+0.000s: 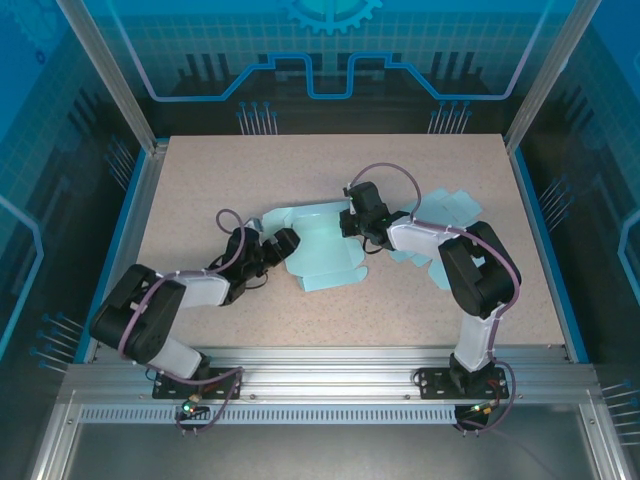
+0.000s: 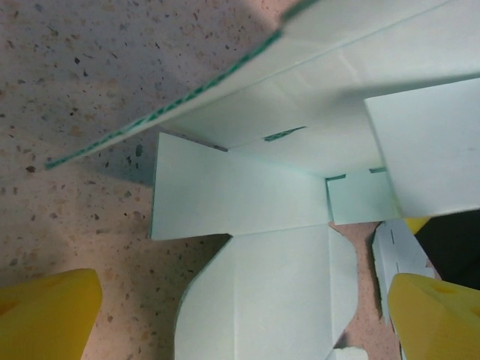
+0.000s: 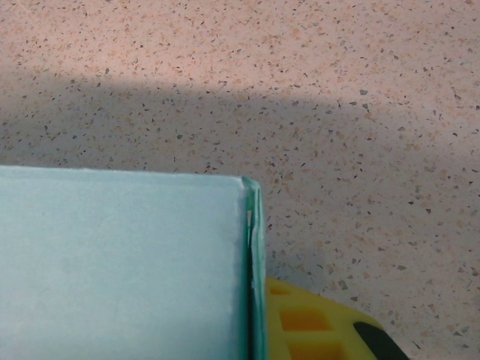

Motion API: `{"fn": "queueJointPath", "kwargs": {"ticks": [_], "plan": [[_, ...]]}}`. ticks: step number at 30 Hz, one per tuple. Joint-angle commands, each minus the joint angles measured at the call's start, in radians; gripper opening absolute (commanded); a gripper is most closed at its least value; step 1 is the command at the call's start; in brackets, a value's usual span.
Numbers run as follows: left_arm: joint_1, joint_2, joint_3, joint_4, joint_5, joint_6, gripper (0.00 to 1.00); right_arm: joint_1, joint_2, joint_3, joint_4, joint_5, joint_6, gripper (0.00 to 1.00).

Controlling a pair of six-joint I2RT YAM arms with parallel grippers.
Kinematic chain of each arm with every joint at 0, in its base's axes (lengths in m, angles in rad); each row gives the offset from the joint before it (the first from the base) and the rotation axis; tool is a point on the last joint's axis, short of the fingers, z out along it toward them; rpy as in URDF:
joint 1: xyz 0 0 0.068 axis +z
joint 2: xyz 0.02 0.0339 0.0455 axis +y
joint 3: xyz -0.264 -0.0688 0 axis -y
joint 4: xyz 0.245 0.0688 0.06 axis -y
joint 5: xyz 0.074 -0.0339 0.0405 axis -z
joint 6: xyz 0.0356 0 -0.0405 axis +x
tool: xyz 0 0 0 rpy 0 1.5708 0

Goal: Fold the paper box

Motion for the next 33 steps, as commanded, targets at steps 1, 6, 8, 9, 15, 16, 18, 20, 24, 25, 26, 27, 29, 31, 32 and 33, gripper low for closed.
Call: {"fn": "queueJointPath", "kwargs": {"ticks": [1,6,8,9,15,16,18,20,24,25,26,27,29,31,32,33], "plan": [[-0.007,0.058,0.037,0.122,0.033,-0.01,0.99,0.018,0.011,0.027,-0.003,0.016,0.009,0.13],[-0.008,0.149,0.047,0.324,0.102,-0.014,0.99,0.019,0.012,0.026,-0.003,0.019,0.005,0.13],[-0.007,0.167,0.044,0.397,0.117,-0.019,0.99,0.02,0.011,0.028,-0.002,0.019,0.005,0.13],[-0.008,0.168,0.04,0.412,0.116,-0.015,0.99,0.02,0.011,0.028,-0.002,0.021,0.005,0.13],[-0.007,0.122,0.047,0.32,0.083,0.06,0.99,0.02,0.012,0.027,-0.002,0.014,0.005,0.13],[-0.007,0.112,0.053,0.291,0.078,0.079,0.99,0.02,0.011,0.027,-0.002,0.014,0.006,0.13],[-0.007,0.092,0.06,0.25,0.069,0.105,0.99,0.021,0.009,0.024,-0.001,0.014,0.007,0.13],[-0.007,0.09,0.071,0.231,0.072,0.121,0.99,0.021,0.008,0.022,0.003,0.014,0.008,0.13],[-0.008,0.117,0.095,0.256,0.118,0.117,0.96,0.021,0.008,0.02,0.002,0.013,0.009,0.13],[-0.01,0.126,0.104,0.265,0.127,0.115,0.96,0.021,0.009,0.02,0.0,0.013,0.009,0.13],[-0.012,0.135,0.11,0.269,0.134,0.112,0.96,0.021,0.008,0.019,0.002,0.013,0.008,0.13],[-0.013,0.141,0.114,0.274,0.137,0.112,0.96,0.021,0.008,0.019,0.0,0.014,0.009,0.13],[-0.015,0.156,0.122,0.286,0.144,0.107,0.96,0.021,0.009,0.017,0.003,0.01,0.01,0.13],[-0.015,0.168,0.124,0.301,0.147,0.103,0.96,0.022,0.009,0.017,0.006,0.004,0.011,0.13],[-0.016,0.173,0.12,0.31,0.145,0.099,0.96,0.022,0.009,0.016,0.006,0.002,0.012,0.13],[-0.015,0.175,0.116,0.321,0.144,0.096,0.96,0.022,0.01,0.016,0.005,0.003,0.013,0.13]]}}
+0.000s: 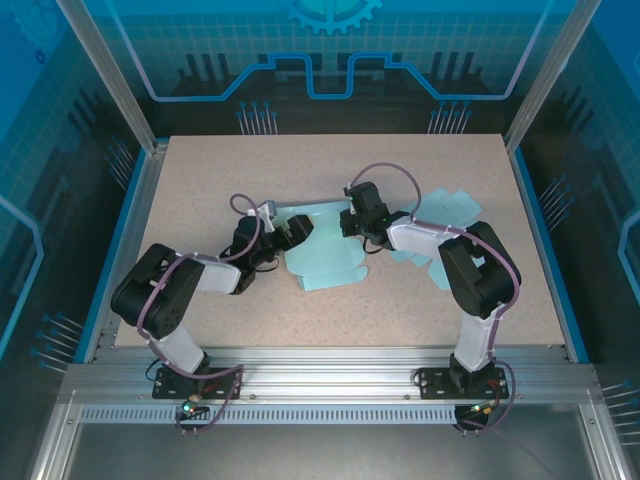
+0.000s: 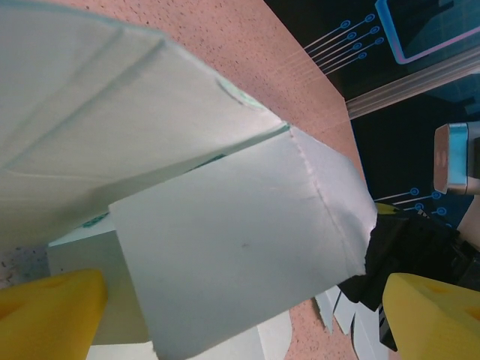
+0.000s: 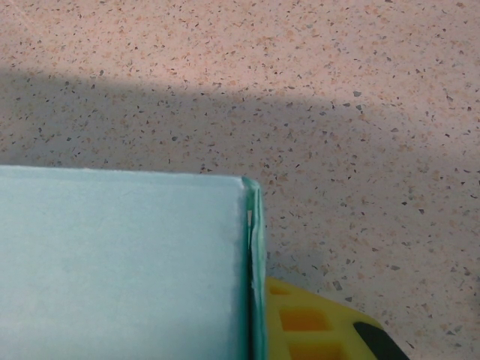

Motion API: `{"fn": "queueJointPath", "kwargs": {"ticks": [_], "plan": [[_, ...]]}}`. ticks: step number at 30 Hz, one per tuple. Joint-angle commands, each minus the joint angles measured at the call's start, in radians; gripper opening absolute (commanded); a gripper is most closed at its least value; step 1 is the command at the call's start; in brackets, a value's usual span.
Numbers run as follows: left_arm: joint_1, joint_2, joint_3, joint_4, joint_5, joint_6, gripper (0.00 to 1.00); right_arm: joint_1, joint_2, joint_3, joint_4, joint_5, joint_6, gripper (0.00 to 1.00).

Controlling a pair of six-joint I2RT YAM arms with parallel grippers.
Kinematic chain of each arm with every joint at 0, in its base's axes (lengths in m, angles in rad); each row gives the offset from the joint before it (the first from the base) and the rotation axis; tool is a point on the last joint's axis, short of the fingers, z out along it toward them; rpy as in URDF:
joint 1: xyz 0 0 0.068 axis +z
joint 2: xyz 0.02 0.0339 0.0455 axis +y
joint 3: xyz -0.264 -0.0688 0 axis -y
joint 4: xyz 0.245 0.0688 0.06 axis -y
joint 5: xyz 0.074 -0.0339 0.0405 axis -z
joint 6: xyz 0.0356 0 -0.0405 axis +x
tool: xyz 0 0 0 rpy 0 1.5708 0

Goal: Fold the paper box

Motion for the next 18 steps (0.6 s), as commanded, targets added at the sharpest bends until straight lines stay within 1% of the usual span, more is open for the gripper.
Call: {"fn": "queueJointPath", "kwargs": {"ticks": [1,6,9,13,16,18], "plan": [[-0.008,0.017,0.01,0.059,0.025,0.005,0.96,0.022,0.01,0.015,0.007,-0.009,0.014,0.13],[-0.001,-0.042,-0.038,0.061,0.03,0.006,0.96,0.022,0.007,0.011,0.004,0.002,0.017,0.13],[0.0,-0.124,-0.08,0.017,0.043,0.029,0.96,0.022,0.004,0.011,0.001,0.005,0.022,0.13],[0.0,-0.293,-0.102,-0.131,0.059,0.08,0.99,0.022,0.007,0.016,-0.002,-0.001,0.028,0.13],[0.001,-0.43,-0.076,-0.278,0.084,0.122,0.99,0.021,0.01,0.022,-0.008,-0.003,0.029,0.13],[0.001,-0.518,-0.05,-0.39,0.081,0.16,0.99,0.022,0.01,0.025,-0.011,-0.005,0.028,0.13]]}}
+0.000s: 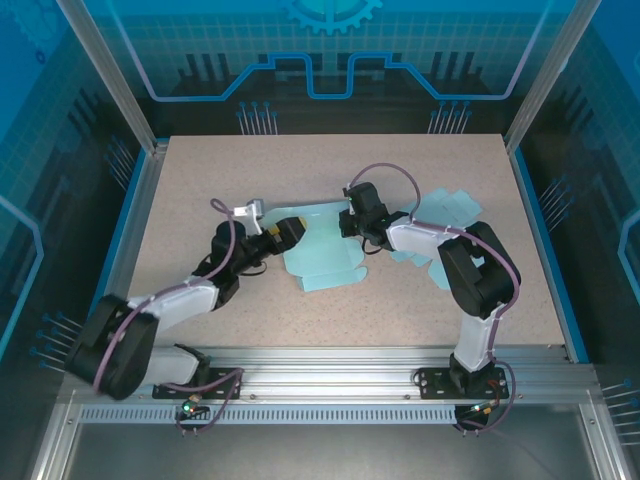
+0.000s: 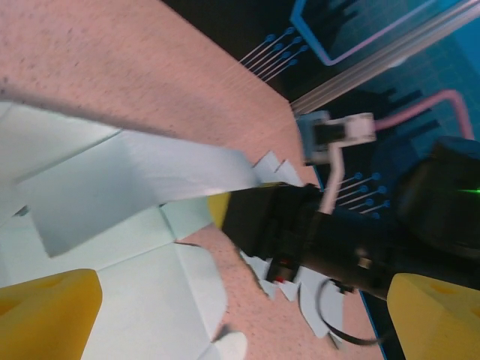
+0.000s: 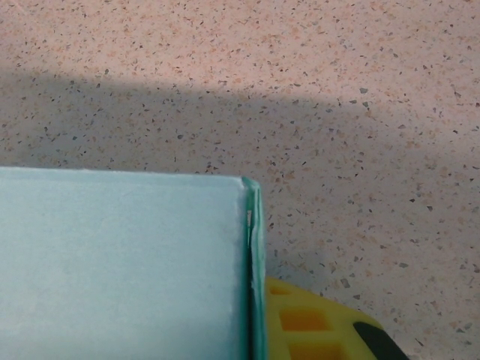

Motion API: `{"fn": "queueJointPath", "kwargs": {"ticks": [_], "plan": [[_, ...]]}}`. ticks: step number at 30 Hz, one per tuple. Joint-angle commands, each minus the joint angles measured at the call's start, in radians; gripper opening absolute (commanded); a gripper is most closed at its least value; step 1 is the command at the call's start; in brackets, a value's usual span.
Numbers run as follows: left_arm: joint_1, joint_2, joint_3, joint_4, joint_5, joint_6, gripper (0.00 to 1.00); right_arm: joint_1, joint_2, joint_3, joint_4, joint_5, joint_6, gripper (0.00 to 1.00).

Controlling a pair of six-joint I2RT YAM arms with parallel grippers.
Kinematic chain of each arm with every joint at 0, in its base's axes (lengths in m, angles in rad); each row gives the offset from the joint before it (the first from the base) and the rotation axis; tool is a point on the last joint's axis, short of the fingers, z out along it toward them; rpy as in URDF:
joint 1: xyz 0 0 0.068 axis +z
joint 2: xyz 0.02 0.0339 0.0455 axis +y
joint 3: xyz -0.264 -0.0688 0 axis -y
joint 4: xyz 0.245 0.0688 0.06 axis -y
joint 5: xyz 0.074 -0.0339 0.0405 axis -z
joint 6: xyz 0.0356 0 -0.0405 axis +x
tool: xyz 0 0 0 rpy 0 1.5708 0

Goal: Fold the paper box

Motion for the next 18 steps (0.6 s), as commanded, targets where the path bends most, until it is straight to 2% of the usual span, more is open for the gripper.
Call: {"fn": "queueJointPath", "kwargs": {"ticks": [1,5,7,9,15,18], "plan": [[0.001,-0.134,0.057,-0.239,0.016,0.107,0.99,0.016,0.009,0.025,-0.01,-0.004,0.017,0.13],[0.023,-0.255,0.136,-0.502,-0.129,0.234,0.99,0.016,0.008,0.023,-0.012,-0.009,0.021,0.13],[0.066,-0.265,0.191,-0.631,-0.213,0.288,0.98,0.016,0.01,0.024,-0.014,-0.016,0.02,0.13],[0.128,-0.241,0.239,-0.713,-0.239,0.312,0.98,0.016,0.01,0.026,-0.016,-0.021,0.021,0.13],[0.299,-0.083,0.308,-0.729,-0.247,0.345,0.93,0.016,0.01,0.031,-0.017,-0.031,0.023,0.13],[0.341,0.039,0.345,-0.699,-0.244,0.354,0.83,0.016,0.012,0.031,-0.015,-0.034,0.027,0.13]]}}
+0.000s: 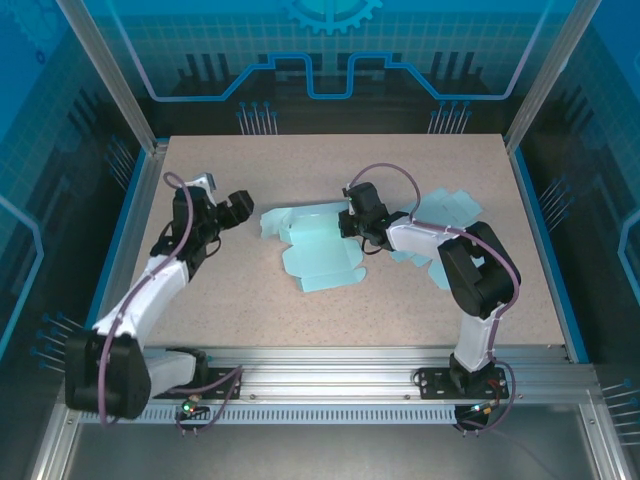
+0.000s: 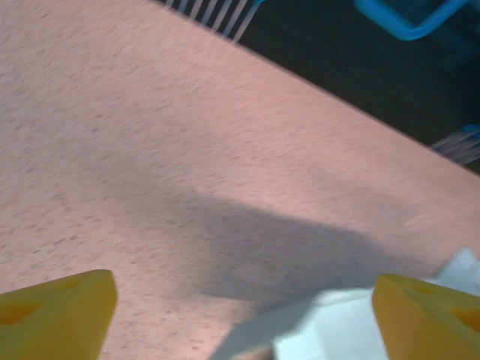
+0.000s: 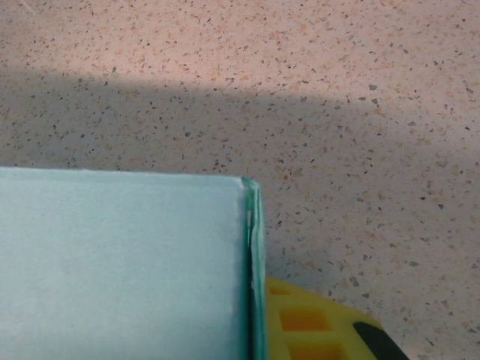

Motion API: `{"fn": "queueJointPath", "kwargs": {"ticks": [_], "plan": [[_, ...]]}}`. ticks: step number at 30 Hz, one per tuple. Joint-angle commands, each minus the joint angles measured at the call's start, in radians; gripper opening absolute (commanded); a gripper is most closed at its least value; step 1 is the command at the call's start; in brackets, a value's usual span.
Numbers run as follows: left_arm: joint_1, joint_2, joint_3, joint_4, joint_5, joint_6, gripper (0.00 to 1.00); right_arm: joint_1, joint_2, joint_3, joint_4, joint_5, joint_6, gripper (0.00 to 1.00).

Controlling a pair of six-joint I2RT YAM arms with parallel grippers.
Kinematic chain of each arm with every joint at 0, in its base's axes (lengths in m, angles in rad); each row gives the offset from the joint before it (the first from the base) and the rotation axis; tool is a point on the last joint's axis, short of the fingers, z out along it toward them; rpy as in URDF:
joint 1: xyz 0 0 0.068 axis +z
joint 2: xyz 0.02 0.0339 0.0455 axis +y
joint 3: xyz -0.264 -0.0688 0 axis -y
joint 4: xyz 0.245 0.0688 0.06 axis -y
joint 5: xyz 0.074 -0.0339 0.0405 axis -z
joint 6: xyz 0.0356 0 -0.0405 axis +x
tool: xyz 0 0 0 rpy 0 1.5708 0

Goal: Fold the paper box

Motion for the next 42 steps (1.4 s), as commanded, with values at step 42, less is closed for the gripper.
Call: {"fn": "queueJointPath", "kwargs": {"ticks": [42], "plan": [[-0.172,0.298,-0.106,0.298,0.258,-0.036,0.78,0.016,0.031,0.055,-0.04,-0.01,0.039,0.13]]}}
